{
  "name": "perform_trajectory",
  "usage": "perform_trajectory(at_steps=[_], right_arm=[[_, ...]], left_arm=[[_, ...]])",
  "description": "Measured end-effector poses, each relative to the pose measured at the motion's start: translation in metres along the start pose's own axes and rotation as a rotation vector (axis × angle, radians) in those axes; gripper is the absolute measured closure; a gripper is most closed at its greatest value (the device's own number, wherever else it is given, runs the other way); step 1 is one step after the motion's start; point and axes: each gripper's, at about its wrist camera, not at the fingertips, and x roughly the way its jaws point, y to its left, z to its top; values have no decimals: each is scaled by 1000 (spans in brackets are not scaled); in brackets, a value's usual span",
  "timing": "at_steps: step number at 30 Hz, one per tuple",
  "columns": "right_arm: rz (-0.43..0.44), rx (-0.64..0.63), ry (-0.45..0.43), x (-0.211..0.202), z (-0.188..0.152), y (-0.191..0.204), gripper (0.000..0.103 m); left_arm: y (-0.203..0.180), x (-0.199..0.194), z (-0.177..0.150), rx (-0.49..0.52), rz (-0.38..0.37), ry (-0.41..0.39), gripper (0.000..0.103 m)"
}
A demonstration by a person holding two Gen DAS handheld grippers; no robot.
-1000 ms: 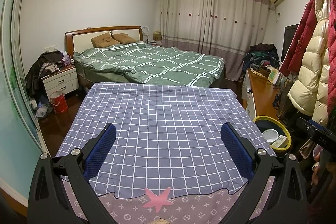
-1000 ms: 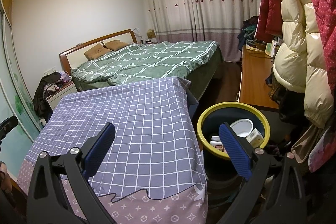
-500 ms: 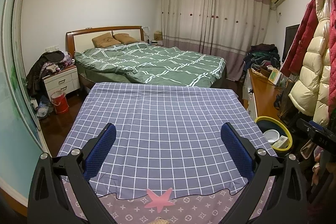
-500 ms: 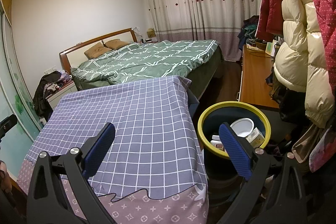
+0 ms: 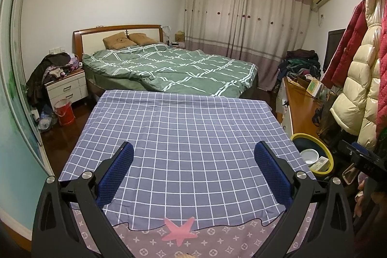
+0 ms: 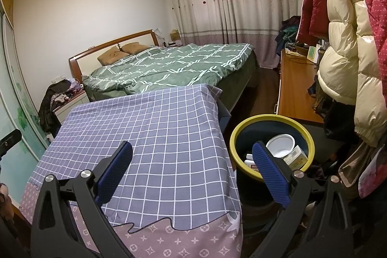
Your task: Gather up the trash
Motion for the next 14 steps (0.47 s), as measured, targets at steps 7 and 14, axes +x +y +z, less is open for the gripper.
perform_trajectory(at_steps=[7,14], right_arm=[[-2,-8,10,5,0,3,8],[11,-29,52,37,14,13,7]], left_arm=[[4,8,2,4,-12,-6,5],[32,78,15,-32,22,113,5]])
